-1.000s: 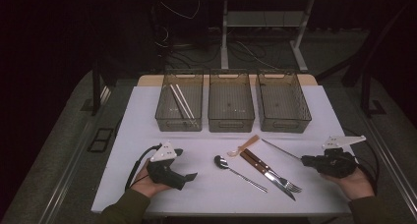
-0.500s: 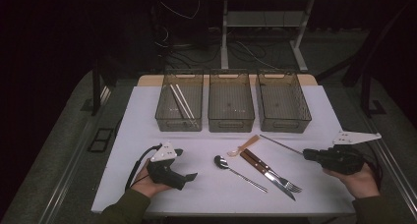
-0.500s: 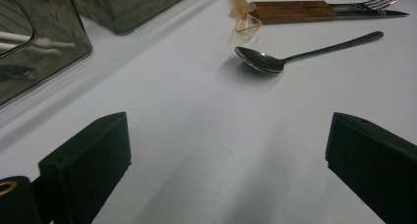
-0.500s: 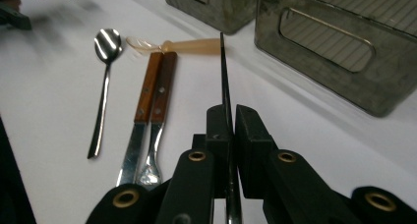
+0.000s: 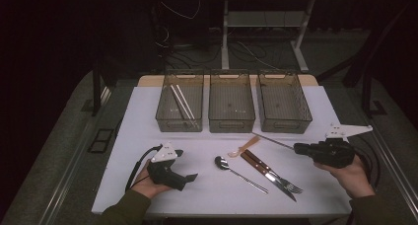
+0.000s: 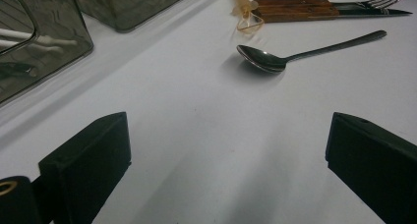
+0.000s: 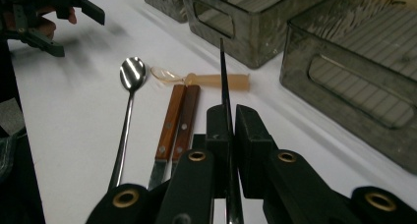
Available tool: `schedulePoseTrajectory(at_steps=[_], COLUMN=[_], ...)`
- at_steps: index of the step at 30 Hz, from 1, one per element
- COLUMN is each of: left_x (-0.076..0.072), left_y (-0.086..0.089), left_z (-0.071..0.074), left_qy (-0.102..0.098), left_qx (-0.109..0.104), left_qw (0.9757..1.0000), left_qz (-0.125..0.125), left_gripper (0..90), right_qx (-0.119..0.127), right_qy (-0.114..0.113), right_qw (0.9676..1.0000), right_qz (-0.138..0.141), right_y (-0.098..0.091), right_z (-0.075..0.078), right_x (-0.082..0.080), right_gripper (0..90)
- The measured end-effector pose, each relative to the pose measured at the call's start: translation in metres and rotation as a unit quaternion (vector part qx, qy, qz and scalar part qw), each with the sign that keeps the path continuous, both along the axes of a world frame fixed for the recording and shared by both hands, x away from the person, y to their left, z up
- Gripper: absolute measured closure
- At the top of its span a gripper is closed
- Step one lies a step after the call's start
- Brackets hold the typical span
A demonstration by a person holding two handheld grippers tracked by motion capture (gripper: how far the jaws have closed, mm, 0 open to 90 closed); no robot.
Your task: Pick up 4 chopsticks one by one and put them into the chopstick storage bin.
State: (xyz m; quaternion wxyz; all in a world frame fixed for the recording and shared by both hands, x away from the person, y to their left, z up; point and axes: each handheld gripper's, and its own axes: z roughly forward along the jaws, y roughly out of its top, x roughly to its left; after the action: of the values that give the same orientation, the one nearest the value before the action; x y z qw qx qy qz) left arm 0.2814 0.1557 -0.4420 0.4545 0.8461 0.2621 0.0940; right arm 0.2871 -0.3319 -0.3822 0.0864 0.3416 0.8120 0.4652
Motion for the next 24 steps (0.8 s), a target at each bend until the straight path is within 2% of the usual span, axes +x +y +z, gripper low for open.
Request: schedulePoseTrajectory(at_steps=[10,15,21,24], left_x=[-0.001,0.0,0.0,0.0], left_y=[-0.001,0.0,-0.002,-0.002], left_z=[0.0,0.0,-0.001,-0.001], left_qy=[-0.001,0.0,-0.002,-0.002], left_qx=[0.003,-0.002,-0.003,-0.002], left_qw=[1.0,1.0,0.9997,0.9997], left_qz=[0.001,0.002,0.024,0.024], left_gripper=[2.2,3.1,6.3,6.0], right_qx=[0.013,0.017,0.021,0.021], right_qy=[-0.01,-0.015,-0.02,-0.024], right_qw=[0.9998,0.9996,0.9992,0.9991], right_qz=[0.012,0.018,0.025,0.027], right_y=[0.014,0.023,0.036,0.042], right_z=[0.01,0.015,0.019,0.022], right_x=[0.009,0.015,0.023,0.027], right_gripper=[85.2,85.2,85.2,85.2])
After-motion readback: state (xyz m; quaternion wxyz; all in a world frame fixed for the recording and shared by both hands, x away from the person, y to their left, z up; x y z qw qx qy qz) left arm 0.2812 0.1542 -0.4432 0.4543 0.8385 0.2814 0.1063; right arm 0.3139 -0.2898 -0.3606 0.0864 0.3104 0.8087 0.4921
